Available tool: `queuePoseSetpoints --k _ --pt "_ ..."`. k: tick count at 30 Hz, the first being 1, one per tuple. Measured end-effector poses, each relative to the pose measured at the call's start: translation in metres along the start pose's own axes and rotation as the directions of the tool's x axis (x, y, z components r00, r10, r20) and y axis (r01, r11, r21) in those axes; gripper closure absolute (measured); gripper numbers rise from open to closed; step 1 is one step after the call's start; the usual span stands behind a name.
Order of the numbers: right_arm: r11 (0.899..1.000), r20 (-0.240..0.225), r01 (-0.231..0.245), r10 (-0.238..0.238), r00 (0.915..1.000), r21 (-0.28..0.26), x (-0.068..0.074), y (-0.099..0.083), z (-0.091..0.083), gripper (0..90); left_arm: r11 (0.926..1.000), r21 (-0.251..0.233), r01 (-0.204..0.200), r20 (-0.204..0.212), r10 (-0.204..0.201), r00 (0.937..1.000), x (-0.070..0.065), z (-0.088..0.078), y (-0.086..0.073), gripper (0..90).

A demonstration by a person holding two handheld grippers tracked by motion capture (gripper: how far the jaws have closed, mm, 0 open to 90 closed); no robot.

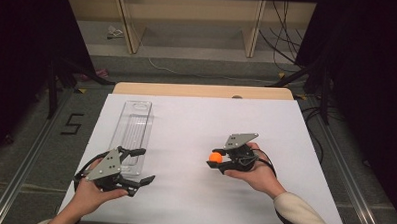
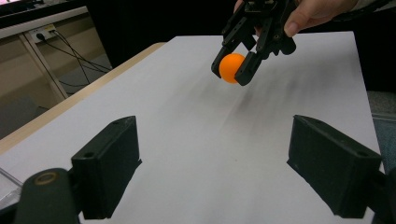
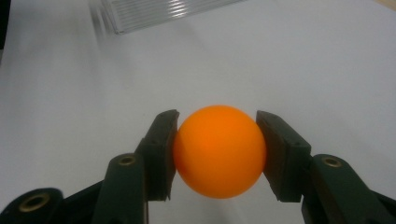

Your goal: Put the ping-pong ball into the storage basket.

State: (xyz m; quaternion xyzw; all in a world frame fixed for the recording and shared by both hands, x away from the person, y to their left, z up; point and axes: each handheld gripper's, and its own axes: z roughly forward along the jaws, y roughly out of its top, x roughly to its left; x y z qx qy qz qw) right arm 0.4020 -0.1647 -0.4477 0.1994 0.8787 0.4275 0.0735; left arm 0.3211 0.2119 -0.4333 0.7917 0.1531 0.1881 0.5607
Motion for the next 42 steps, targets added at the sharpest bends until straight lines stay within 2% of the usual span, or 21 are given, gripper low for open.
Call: queuePoseSetpoints --k 42 --pt "1.0 -0.008 -0.008 0.008 0.9999 -0.012 -0.007 0.014 0.022 51.4 1.0 0.0 -0.002 0.002 0.002 1.0 0.0 0.0 0.0 16.2"
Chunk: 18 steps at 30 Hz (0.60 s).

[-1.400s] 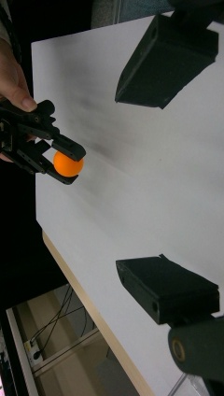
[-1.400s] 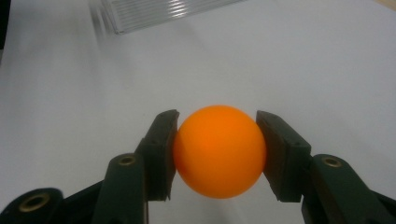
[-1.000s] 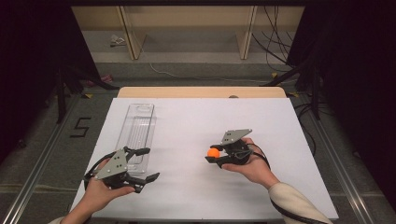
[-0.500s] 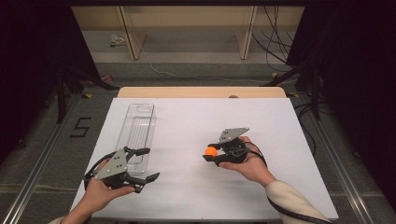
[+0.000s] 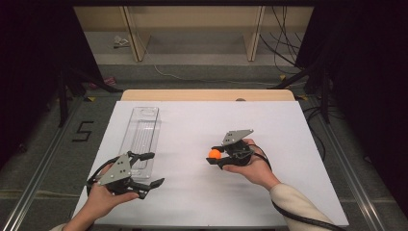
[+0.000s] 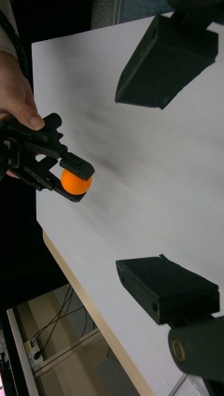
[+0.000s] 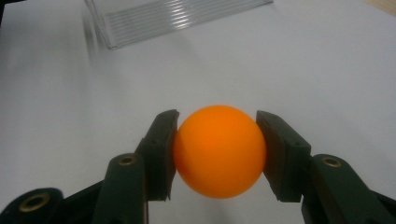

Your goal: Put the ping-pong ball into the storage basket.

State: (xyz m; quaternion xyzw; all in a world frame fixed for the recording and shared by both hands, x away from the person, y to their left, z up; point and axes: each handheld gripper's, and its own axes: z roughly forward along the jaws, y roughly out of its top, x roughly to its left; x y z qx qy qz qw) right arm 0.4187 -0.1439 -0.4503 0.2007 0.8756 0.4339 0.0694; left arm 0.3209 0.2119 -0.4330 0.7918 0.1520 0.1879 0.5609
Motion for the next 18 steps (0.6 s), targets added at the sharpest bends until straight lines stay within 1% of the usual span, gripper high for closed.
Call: queuePoseSetpoints --k 18 --pt "1.0 -0.003 -0.007 0.007 1.0 -0.005 -0.0026 0.0057 0.0094 51.4 1.0 -0.001 0.002 -0.001 -0.002 1.0 -0.0002 -0.0001 0.0001 16.3"
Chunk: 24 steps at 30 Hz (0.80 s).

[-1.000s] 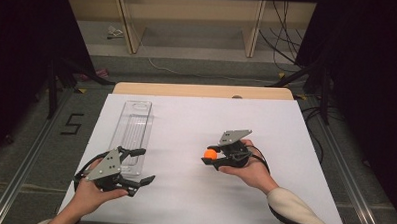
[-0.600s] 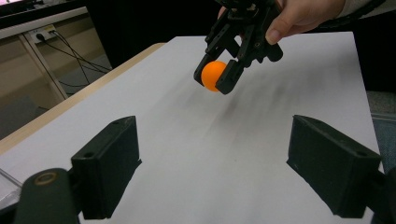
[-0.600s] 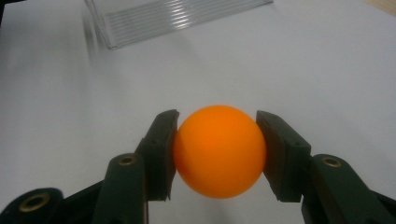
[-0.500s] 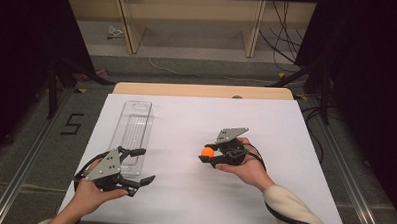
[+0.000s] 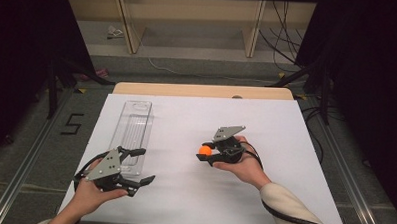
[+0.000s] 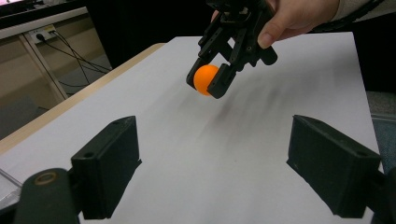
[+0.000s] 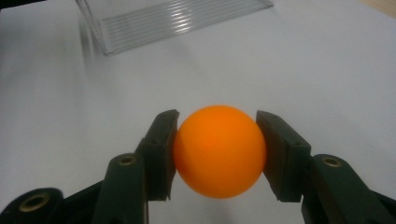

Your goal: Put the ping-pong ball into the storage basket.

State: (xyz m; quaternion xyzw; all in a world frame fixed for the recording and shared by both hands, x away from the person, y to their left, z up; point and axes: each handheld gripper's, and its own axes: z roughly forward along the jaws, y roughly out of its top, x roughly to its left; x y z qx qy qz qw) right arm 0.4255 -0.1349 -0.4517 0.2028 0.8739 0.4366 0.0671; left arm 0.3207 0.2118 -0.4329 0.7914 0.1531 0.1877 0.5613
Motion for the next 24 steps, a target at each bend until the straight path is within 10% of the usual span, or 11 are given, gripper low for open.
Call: queuePoseSetpoints --k 24 --pt "1.0 -0.006 0.002 -0.002 1.0 -0.011 -0.0005 0.0082 0.0084 51.4 1.0 0.001 -0.003 0.001 0.003 1.0 0.0001 0.0 0.0001 16.3"
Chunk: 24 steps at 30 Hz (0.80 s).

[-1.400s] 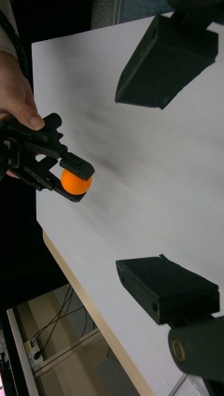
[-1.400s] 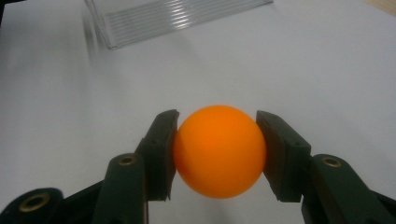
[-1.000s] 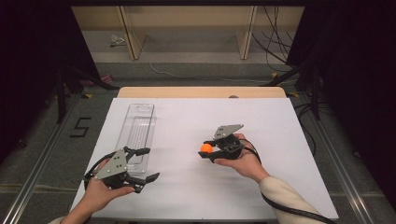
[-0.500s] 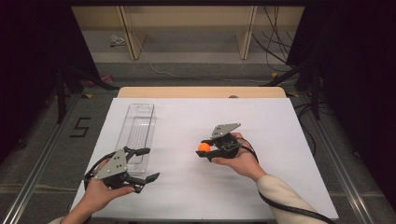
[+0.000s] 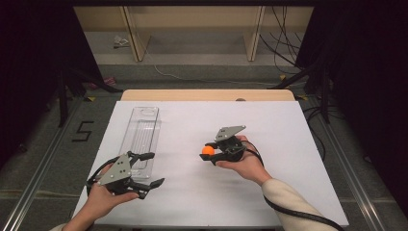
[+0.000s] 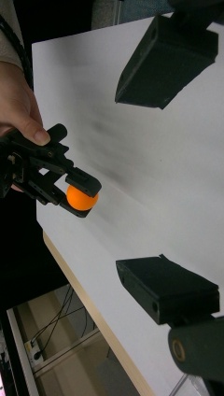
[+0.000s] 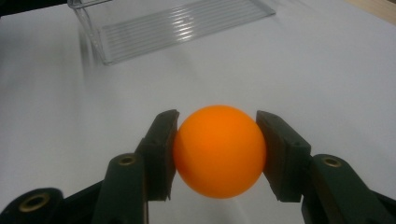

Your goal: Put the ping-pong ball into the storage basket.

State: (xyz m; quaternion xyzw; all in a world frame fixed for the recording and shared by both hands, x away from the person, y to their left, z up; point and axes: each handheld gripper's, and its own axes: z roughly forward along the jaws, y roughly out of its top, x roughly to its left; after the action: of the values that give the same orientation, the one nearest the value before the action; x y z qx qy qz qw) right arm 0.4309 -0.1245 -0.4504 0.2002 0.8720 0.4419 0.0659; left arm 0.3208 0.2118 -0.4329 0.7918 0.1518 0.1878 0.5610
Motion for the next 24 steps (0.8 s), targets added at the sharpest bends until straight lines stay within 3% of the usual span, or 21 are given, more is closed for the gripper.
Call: queuePoseSetpoints --k 24 --pt "1.0 -0.003 0.0 0.0 1.0 -0.007 -0.0015 0.0068 0.0081 51.4 1.0 0.0 0.002 0.001 -0.002 1.0 -0.0002 0.0 0.0 16.3"
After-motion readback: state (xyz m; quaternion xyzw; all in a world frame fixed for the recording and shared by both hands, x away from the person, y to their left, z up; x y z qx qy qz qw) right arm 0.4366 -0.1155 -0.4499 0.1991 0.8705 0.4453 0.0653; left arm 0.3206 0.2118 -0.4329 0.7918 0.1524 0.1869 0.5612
